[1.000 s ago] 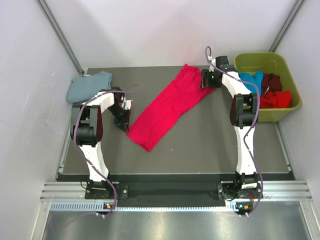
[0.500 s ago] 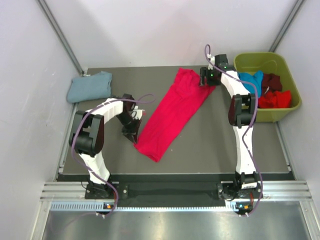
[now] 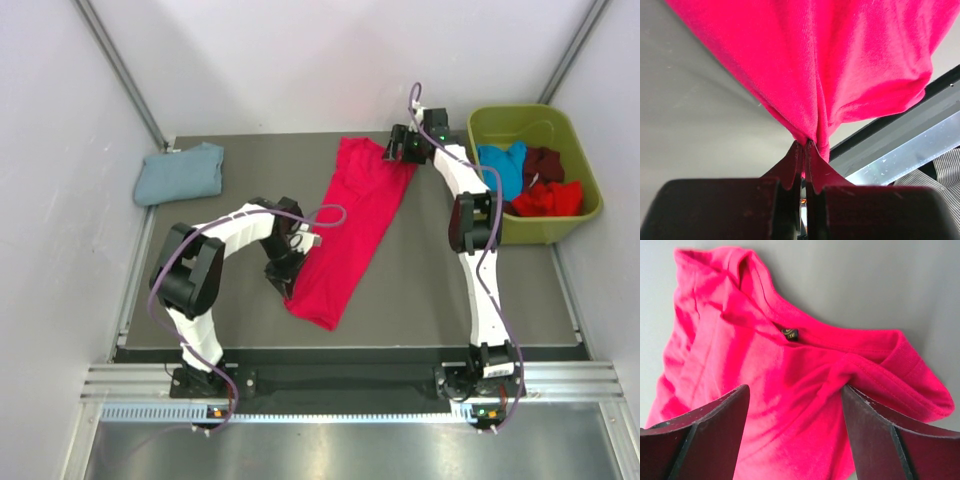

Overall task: Fold and stack the t-shirts
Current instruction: Fold the tshirt

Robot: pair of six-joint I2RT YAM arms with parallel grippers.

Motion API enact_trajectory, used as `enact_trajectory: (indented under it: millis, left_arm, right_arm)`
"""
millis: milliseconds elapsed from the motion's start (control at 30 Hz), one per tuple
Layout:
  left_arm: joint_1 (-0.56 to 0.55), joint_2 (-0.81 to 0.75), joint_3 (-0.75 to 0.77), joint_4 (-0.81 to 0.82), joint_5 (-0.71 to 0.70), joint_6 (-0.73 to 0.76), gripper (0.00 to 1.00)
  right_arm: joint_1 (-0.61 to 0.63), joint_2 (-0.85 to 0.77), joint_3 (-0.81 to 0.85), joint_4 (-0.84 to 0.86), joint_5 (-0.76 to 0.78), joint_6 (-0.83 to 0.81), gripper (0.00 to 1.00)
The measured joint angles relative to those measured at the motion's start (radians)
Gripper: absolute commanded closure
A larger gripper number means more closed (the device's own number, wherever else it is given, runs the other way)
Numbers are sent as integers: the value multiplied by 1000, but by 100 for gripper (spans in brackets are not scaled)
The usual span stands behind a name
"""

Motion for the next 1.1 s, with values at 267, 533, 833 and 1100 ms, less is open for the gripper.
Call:
enact_trajectory:
  millis: [267,533,833,1100]
  left_arm:
    - [-36,0,0,0,6,0,100]
    - [-74,-13,-5,2,-56,-9,44]
    - [-51,-122,97,-10,-261,4,38]
    - [-51,-43,286,-2,-224,27,65]
  right_arm:
    - [23,44,43,78,-12,54,25]
    - [42,45,43,90,-37,56,24]
    - [33,-65,-52,51,-30,8,24]
    - [22,-129,-72,41,-30,-22,23]
